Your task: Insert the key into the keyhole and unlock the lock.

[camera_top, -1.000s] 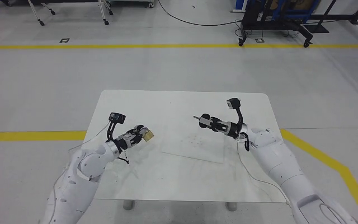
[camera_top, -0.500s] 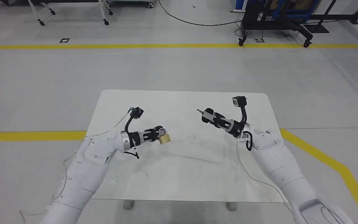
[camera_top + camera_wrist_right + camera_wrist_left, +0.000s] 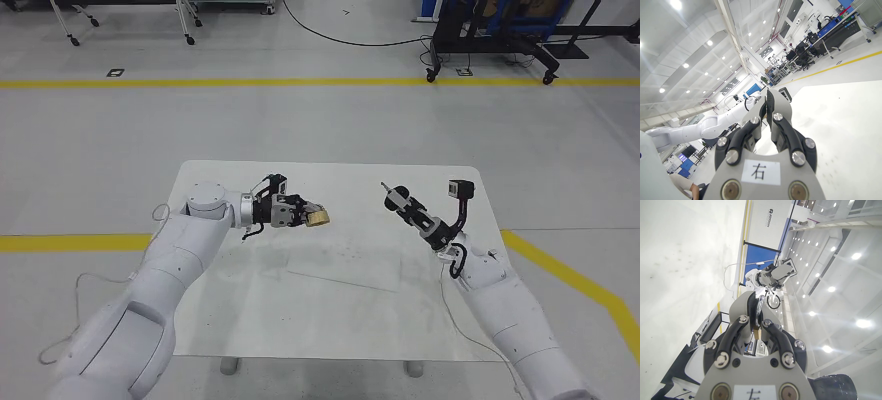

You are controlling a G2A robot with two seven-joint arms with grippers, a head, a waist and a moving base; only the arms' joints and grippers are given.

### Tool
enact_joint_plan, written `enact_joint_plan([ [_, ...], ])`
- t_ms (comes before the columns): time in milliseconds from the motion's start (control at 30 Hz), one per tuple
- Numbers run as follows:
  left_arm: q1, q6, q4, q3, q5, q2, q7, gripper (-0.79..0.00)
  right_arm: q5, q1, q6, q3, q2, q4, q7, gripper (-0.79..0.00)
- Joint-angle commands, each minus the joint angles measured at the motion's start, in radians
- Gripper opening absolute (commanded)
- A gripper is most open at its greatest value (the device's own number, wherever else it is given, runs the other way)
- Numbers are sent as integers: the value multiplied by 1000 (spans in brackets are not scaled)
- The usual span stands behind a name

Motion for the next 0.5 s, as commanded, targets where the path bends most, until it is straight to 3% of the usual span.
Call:
enact_joint_plan([
  [0,1,0,-4,-1,0,1,0,-785,0,0,-1,0,0,1,0,-785],
  [167,5,1,-5,-1,0,1,9,-785,0,0,-1,0,0,1,0,-785],
  [233,22,11,-23,-5,9,2,69,-785,-6,0,5,1,0,0,-2,-785],
  [367,48,93,-33,2,28,-1,126,-785,-262,-15,16,41,6,-87,-81,-785],
  [467,58,179,-26,20,48,-8,163,-785,-620,-64,90,106,15,-217,-205,-785],
])
